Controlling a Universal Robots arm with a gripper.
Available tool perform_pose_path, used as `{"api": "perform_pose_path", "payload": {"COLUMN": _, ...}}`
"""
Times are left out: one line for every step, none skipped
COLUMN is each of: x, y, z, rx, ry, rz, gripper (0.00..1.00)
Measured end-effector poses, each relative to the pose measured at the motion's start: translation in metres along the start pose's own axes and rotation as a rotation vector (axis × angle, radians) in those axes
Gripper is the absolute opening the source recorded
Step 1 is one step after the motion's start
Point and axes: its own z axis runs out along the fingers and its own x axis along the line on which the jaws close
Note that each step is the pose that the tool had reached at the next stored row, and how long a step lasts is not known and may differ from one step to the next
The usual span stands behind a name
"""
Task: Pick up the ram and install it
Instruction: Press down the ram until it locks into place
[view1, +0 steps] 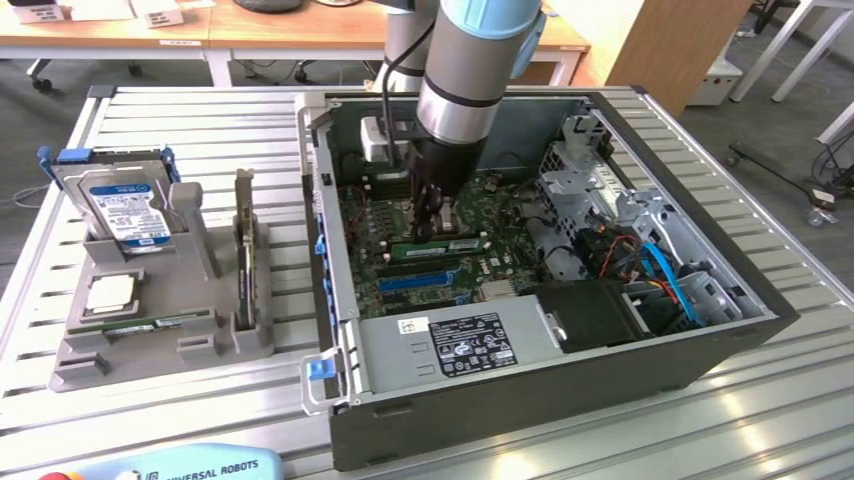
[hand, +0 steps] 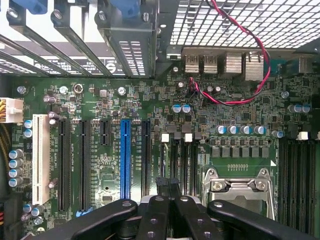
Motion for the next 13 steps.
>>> {"api": "perform_pose_path", "payload": {"x": 0.0, "y": 0.0, "z": 0.0, "rx": -0.0001, "ry": 0.0, "rz": 0.0, "gripper": 0.1}}
{"api": "perform_pose_path", "payload": {"x": 0.0, "y": 0.0, "z": 0.0, "rx": 0.0, "ry": 0.0, "rz": 0.0, "gripper": 0.1}}
{"api": "perform_pose_path", "payload": {"x": 0.0, "y": 0.0, "z": 0.0001, "rx": 0.0001, "ry": -0.0001, "rz": 0.0, "gripper": 0.1}}
{"api": "perform_pose_path", "payload": {"x": -0.0001, "y": -0.0001, "z": 0.0006, "rx": 0.0003, "ry": -0.0005, "rz": 0.0, "gripper": 0.1}}
{"api": "perform_pose_path", "payload": {"x": -0.0001, "y": -0.0002, "z": 0.0012, "rx": 0.0003, "ry": -0.0006, "rz": 0.0, "gripper": 0.1}}
{"api": "perform_pose_path", "payload": {"x": 0.0, "y": -0.0002, "z": 0.0018, "rx": 0.0002, "ry": -0.0004, "rz": 0.0, "gripper": 0.1}}
{"api": "perform_pose_path", "payload": {"x": 0.0, "y": -0.0002, "z": 0.0024, "rx": 0.0001, "ry": -0.0003, "rz": 0.0, "gripper": 0.1}}
{"api": "perform_pose_path", "payload": {"x": 0.0, "y": -0.0002, "z": 0.0029, "rx": 0.0001, "ry": -0.0003, "rz": 0.0, "gripper": 0.1}}
{"api": "perform_pose_path", "payload": {"x": 0.0, "y": -0.0003, "z": 0.0034, "rx": 0.0001, "ry": -0.0003, "rz": 0.0, "gripper": 0.1}}
{"api": "perform_pose_path", "payload": {"x": 0.0, "y": -0.0002, "z": 0.0038, "rx": 0.0001, "ry": -0.0002, "rz": 0.0, "gripper": 0.1}}
{"api": "perform_pose_path", "payload": {"x": 0.0001, "y": -0.0002, "z": 0.0039, "rx": 0.0, "ry": -0.0001, "rz": 0.0, "gripper": 0.1}}
{"api": "perform_pose_path", "payload": {"x": 0.0001, "y": -0.0002, "z": 0.0039, "rx": 0.0, "ry": -0.0001, "rz": 0.0, "gripper": 0.1}}
{"api": "perform_pose_path", "payload": {"x": 0.0001, "y": -0.0003, "z": 0.0039, "rx": 0.0, "ry": -0.0001, "rz": 0.0, "gripper": 0.1}}
